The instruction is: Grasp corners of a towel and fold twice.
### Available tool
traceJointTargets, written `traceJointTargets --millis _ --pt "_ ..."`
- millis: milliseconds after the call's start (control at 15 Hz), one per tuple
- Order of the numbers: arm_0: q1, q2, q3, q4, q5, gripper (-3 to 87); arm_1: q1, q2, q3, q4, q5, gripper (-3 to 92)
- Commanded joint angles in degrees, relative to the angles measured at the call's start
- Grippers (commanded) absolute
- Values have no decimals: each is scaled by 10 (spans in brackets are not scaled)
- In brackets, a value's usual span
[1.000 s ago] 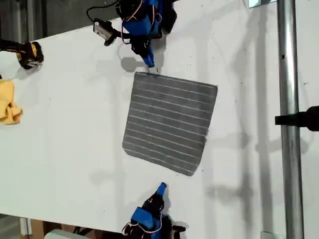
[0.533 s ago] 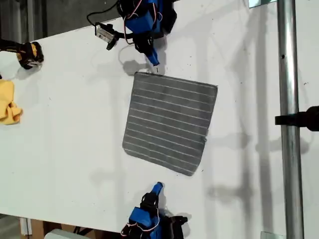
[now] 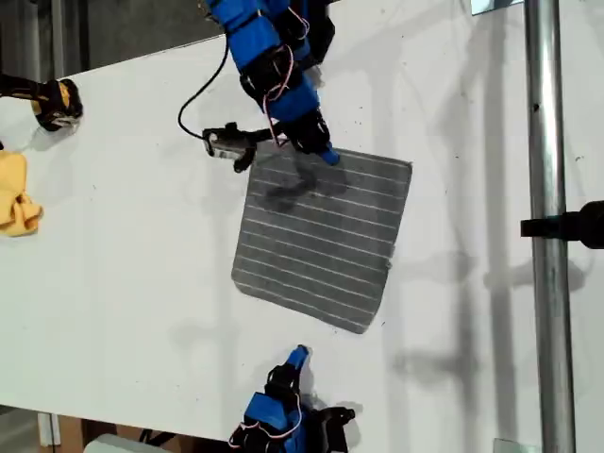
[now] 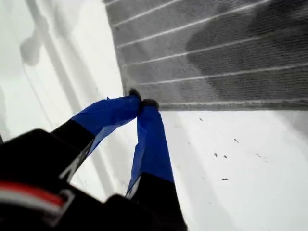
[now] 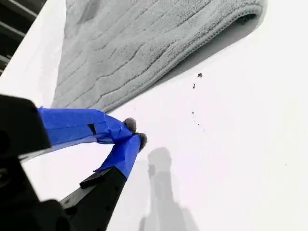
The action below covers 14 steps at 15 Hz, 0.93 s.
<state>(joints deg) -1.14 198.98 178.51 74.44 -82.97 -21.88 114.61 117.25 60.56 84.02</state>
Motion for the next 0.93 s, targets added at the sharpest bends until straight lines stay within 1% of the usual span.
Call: traceJointTargets --millis 0,133,267,400,533,600,667,733,867 --pt "4 3 3 -2 4 -10 -61 -83 -79 -17 -6 -2" --pt "-1 3 3 -2 11 -10 -113 -139 -135 -18 -2 -2" --pt "-1 3 3 -2 11 -10 -149 -214 -226 -10 1 -2" --pt "0 3 3 -2 6 -10 -163 -322 -357 42 1 -2" --pt "3 3 3 -2 3 -10 -163 -348 -378 52 3 -2" --pt "7 3 3 -2 -2 -10 -163 -346 -377 58 6 117" --pt "11 3 3 -2 -6 -10 -159 -339 -374 66 10 324" --pt "11 3 3 -2 -6 -10 -155 -335 -374 79 9 363" --pt "18 3 3 -2 -10 -10 -145 -334 -370 115 18 370"
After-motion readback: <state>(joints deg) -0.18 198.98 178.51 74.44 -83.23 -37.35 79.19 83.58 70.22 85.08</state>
